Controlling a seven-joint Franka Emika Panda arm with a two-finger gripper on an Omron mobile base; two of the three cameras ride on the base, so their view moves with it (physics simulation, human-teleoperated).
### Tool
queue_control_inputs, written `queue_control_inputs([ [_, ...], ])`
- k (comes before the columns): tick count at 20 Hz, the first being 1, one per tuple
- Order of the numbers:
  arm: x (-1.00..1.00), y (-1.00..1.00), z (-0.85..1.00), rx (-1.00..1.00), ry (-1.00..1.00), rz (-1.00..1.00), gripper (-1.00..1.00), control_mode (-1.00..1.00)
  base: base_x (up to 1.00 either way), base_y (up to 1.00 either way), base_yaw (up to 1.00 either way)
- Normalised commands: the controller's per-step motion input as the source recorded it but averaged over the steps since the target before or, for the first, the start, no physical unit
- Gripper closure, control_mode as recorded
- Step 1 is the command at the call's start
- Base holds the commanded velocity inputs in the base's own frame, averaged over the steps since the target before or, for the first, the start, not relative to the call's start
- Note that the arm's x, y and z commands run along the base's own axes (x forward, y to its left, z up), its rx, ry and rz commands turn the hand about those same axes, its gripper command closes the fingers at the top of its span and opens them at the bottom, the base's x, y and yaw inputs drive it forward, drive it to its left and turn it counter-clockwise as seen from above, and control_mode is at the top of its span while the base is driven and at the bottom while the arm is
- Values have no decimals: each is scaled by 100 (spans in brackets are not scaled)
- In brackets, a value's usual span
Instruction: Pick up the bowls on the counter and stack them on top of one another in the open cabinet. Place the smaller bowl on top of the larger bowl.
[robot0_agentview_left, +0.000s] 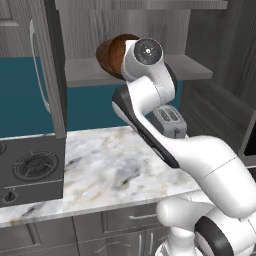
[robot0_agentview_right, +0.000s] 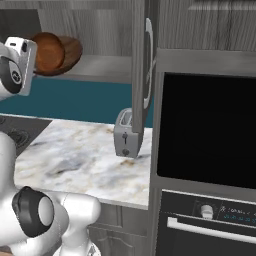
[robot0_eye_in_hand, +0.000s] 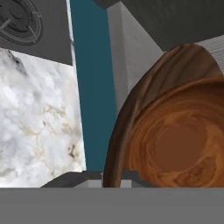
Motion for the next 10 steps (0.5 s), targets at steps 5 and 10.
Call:
queue_control_inputs([
  [5, 29, -1, 0, -3, 0, 3, 100, -100, 0, 0, 0],
  [10, 27, 0, 0, 0, 0, 3, 100, -100, 0, 0, 0],
])
